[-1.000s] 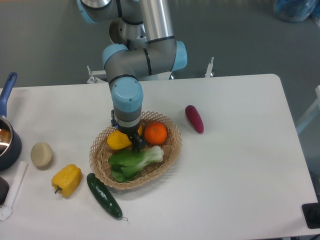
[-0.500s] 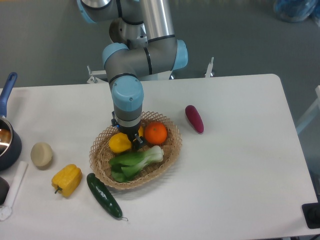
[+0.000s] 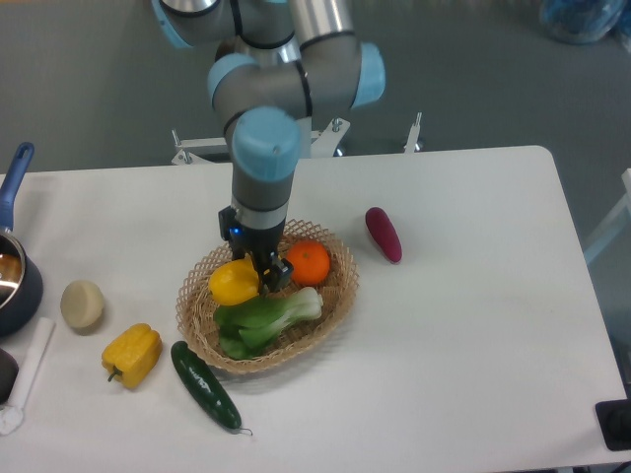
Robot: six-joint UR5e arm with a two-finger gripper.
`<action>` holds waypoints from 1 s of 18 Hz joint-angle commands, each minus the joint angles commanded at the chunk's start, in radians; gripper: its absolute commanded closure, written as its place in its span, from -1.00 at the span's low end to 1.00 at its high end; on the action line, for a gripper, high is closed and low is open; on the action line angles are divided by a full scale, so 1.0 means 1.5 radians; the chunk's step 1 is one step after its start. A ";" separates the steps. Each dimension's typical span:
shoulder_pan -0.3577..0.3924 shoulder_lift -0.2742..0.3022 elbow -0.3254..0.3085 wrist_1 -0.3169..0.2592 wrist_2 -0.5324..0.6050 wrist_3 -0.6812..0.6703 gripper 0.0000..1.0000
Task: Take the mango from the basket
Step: 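Lift the held mango up out of the basket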
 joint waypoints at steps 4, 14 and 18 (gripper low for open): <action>0.040 -0.003 0.078 0.001 -0.057 -0.057 0.13; 0.126 -0.019 0.177 0.000 -0.118 -0.127 0.13; 0.157 -0.018 0.172 0.001 -0.118 -0.119 0.13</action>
